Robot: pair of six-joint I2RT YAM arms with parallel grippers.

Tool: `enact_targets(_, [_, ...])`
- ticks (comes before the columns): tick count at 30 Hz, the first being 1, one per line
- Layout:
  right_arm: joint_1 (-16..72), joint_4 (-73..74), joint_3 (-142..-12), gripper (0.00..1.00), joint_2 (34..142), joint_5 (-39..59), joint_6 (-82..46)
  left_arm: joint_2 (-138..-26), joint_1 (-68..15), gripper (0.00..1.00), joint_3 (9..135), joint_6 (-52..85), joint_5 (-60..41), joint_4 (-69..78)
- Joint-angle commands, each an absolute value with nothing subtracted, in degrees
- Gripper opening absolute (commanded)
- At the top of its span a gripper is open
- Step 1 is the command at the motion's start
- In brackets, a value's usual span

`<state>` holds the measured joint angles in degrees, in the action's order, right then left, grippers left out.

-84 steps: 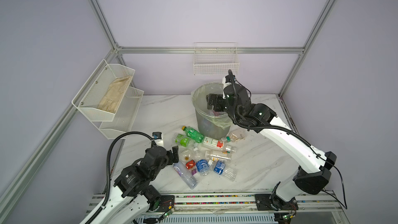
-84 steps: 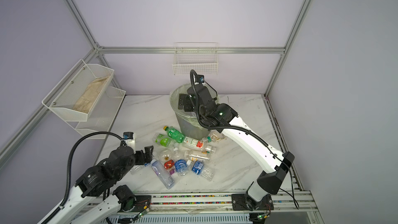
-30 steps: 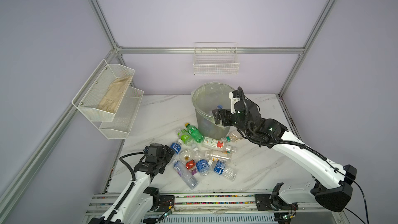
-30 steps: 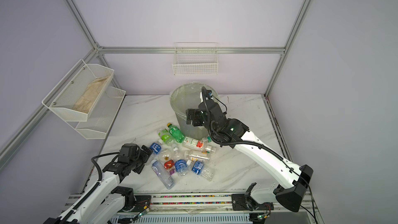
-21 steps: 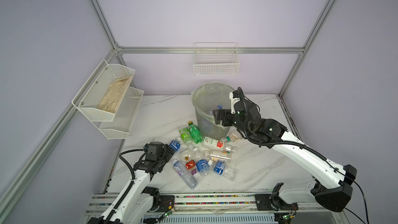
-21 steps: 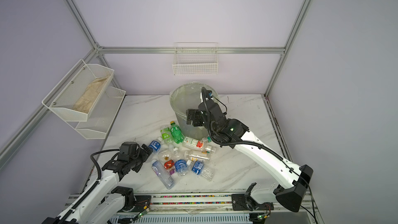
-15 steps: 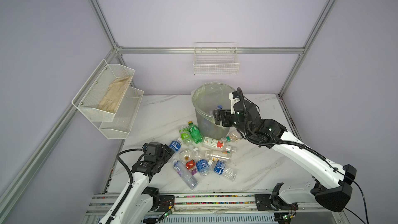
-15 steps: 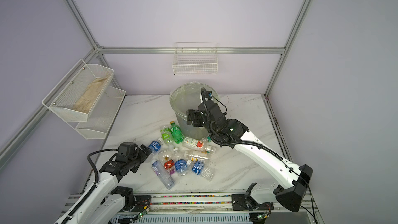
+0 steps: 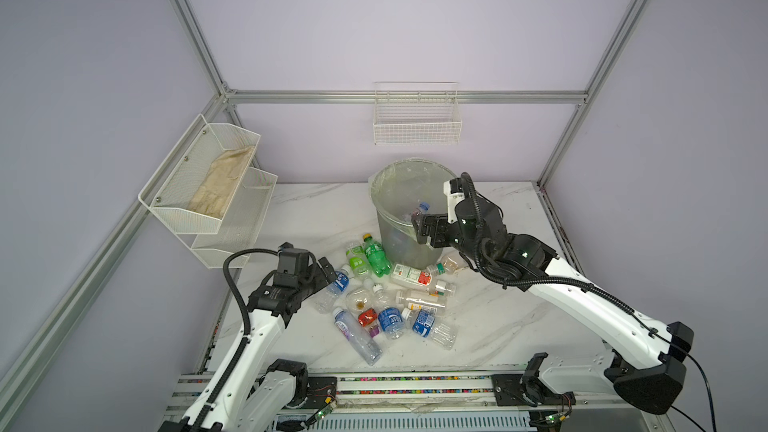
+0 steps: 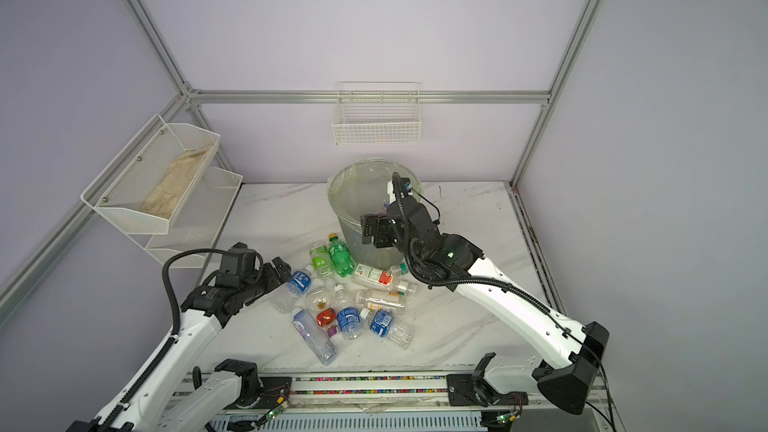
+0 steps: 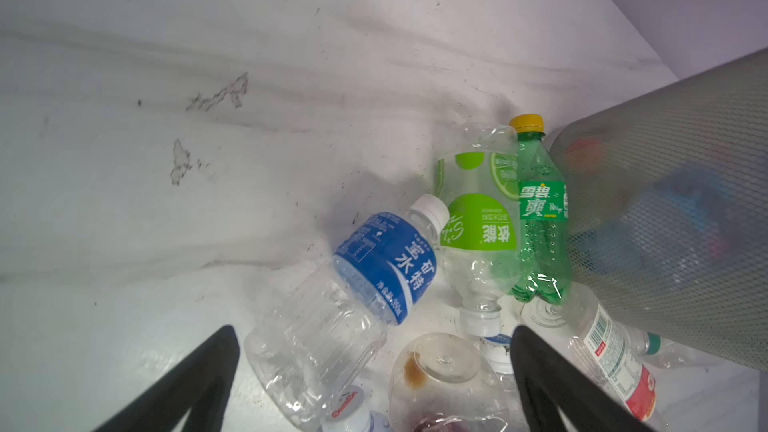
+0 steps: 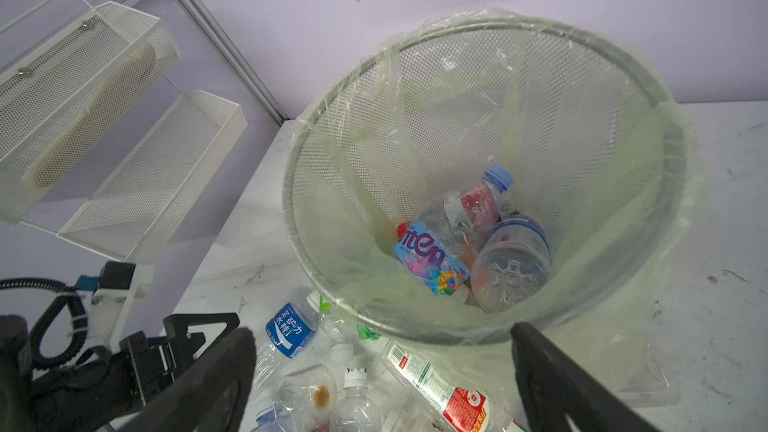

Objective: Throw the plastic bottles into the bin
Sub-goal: 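Close the left gripper on the blue-label water bottle and lift it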

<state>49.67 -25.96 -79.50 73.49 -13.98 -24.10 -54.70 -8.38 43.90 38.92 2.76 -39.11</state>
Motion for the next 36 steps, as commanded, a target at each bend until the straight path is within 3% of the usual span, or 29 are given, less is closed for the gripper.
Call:
enact_targets(1, [49.7, -21.9, -78.6, 0.98, 71.0, -12.6, -22.1, -61.2, -8.3, 1.00, 51.9, 27.2, 0.9, -41.5])
enact_targets(6, [49.6, -19.1, -76.7, 0.98, 68.8, -11.9, -21.6, -67.8, -8.7, 0.99, 51.0, 24.7, -2.2, -39.5])
enact_targets(26, [49.6, -16.4, -72.6, 0.98, 64.4, -11.6, -22.9, -72.6, -9.4, 0.97, 47.0, 23.7, -2.7, -34.2])
enact_targets(36, [49.6, -15.9, -70.5, 0.98, 63.3, -11.6, -22.9, -78.0, -15.1, 0.95, 43.4, 26.1, 1.1, -31.2])
